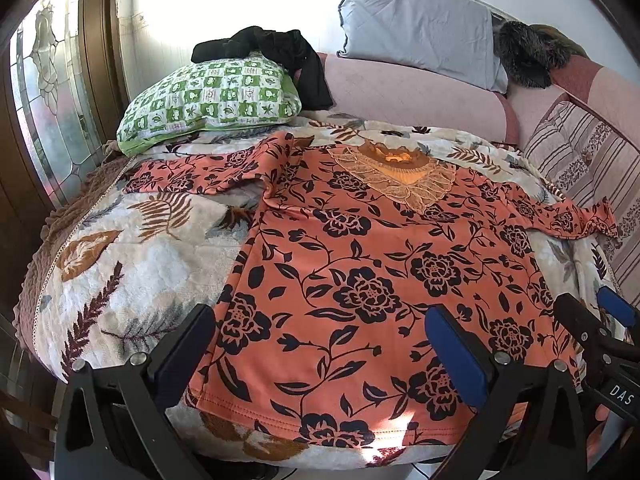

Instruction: Fold small clothes

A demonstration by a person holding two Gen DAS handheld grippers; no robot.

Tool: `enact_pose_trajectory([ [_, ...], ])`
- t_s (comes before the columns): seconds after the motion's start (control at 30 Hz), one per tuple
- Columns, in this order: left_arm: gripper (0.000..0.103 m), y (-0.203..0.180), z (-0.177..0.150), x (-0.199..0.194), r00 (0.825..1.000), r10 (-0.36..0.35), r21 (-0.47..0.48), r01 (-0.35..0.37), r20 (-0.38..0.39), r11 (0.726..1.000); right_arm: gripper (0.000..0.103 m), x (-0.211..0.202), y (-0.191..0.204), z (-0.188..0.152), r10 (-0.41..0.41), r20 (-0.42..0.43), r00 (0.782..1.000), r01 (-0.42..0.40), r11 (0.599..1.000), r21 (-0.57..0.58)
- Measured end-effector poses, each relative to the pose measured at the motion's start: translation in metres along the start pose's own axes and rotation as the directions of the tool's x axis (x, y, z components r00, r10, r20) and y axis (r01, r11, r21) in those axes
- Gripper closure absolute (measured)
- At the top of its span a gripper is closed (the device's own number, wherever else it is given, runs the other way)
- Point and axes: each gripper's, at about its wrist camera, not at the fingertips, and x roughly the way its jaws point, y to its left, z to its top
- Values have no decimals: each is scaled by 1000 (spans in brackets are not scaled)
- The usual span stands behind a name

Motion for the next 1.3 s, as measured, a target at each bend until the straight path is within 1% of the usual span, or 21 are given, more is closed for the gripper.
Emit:
enact_pose_trajectory([
  [1.3,0,3,-4,4,1000,-2,-9,2,-7,1000,0,1,2,3,-5,4,1000,5,1000,2],
])
